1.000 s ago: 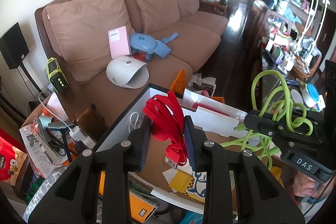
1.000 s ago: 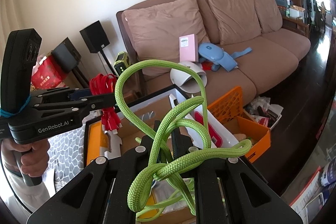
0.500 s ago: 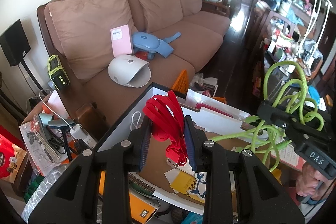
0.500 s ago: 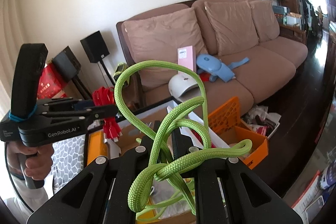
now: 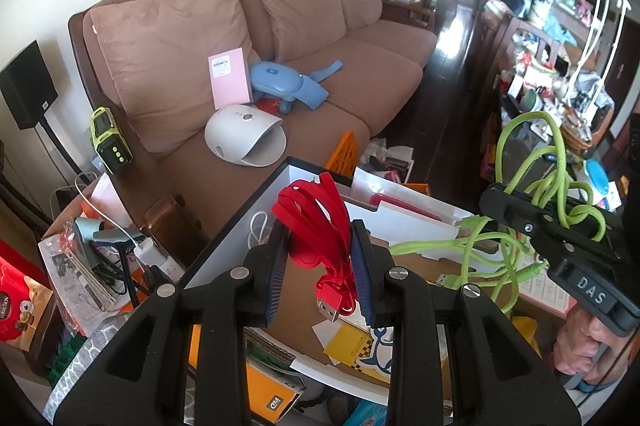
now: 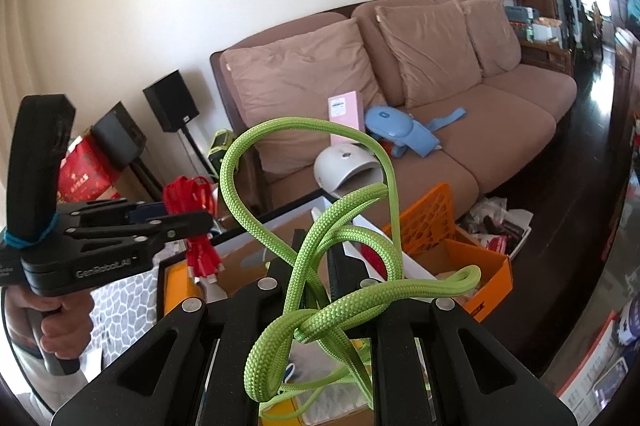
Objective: Organize objects
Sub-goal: 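Lower the red cable and green cable together into the cardboard box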
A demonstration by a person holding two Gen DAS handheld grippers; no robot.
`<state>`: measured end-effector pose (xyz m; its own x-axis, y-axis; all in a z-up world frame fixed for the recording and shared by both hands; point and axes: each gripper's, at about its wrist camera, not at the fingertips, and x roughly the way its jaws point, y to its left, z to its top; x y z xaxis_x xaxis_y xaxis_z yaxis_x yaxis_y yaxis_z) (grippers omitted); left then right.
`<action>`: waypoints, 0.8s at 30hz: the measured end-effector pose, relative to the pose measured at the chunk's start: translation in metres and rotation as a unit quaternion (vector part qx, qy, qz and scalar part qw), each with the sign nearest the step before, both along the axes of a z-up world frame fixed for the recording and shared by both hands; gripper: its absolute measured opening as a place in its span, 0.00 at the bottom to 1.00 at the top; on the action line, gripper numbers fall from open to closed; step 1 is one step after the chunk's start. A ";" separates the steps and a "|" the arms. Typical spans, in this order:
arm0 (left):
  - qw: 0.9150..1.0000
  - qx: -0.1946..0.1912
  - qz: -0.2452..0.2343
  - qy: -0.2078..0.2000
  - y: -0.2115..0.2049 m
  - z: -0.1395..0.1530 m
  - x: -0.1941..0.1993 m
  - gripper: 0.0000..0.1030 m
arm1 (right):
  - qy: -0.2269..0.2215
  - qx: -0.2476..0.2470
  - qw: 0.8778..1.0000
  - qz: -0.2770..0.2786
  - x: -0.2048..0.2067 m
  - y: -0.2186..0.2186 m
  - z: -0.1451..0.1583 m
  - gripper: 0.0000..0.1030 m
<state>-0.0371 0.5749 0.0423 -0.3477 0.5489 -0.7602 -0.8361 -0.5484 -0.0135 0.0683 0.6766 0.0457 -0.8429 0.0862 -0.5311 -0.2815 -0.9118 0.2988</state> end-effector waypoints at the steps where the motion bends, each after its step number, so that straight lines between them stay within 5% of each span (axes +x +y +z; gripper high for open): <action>1: 1.000 -0.001 0.000 0.000 0.000 0.000 0.000 0.27 | 0.001 -0.004 1.000 -0.004 0.000 0.001 -0.001 0.10; 24: 1.000 -0.024 -0.010 -0.014 0.007 -0.011 -0.001 0.27 | -0.021 -0.012 1.000 0.005 -0.008 0.001 -0.012 0.11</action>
